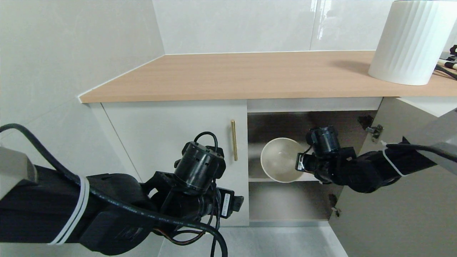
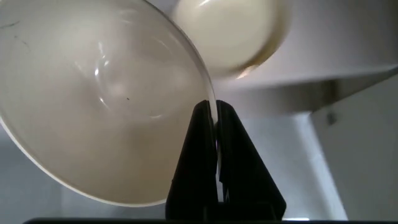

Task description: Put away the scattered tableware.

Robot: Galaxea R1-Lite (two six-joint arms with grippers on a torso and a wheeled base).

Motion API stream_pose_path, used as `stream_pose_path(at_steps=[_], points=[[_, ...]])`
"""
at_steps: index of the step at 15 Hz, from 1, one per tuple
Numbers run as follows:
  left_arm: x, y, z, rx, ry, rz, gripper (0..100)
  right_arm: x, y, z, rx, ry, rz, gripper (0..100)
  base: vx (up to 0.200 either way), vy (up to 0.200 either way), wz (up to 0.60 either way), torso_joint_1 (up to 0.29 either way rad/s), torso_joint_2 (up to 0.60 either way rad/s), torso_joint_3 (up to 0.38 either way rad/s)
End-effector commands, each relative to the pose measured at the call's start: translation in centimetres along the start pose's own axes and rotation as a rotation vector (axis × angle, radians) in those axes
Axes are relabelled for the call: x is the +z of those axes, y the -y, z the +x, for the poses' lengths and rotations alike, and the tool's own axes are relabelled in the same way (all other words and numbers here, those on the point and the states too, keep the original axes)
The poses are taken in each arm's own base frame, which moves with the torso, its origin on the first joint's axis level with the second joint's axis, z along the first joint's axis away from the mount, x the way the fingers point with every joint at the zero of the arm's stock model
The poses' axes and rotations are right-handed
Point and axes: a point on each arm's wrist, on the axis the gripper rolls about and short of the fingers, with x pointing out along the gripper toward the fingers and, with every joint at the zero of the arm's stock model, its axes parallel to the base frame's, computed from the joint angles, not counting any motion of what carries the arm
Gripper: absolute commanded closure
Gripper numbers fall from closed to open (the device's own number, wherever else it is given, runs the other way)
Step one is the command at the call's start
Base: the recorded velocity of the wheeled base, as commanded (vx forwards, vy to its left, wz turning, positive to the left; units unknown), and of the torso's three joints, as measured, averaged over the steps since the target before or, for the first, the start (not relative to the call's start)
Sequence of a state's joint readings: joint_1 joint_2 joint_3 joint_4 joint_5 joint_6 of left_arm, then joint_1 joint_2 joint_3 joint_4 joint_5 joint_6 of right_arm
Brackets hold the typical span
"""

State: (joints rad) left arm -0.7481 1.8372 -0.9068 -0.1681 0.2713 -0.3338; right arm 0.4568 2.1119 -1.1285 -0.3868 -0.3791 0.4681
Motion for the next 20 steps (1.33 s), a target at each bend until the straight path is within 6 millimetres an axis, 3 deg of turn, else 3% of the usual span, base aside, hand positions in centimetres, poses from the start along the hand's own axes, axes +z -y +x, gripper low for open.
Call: stream_pose_path(at_steps=[1,9,20], points=[[0.1,0.0,-0.1,0.000,0.004,-0.002,0,-0.5,1.3,2.5,-0.053,-0.016,0.010,100,0.000,0.000,0.00,0.000,0.00,0.000],[0.0,0.0,-0.1,-0.001,0.003,-0.001,0,1.0,3.7,6.0,-0.118,0.024,0.073,100,0.000,0.000,0.00,0.000,0.00,0.000],[-0.1,0.0,0.1,-0.001,-0.003,0.001,0,0.8,4.3,8.5,-0.143,0.025,0.082,100,0.000,0.000,0.00,0.000,0.00,0.000]])
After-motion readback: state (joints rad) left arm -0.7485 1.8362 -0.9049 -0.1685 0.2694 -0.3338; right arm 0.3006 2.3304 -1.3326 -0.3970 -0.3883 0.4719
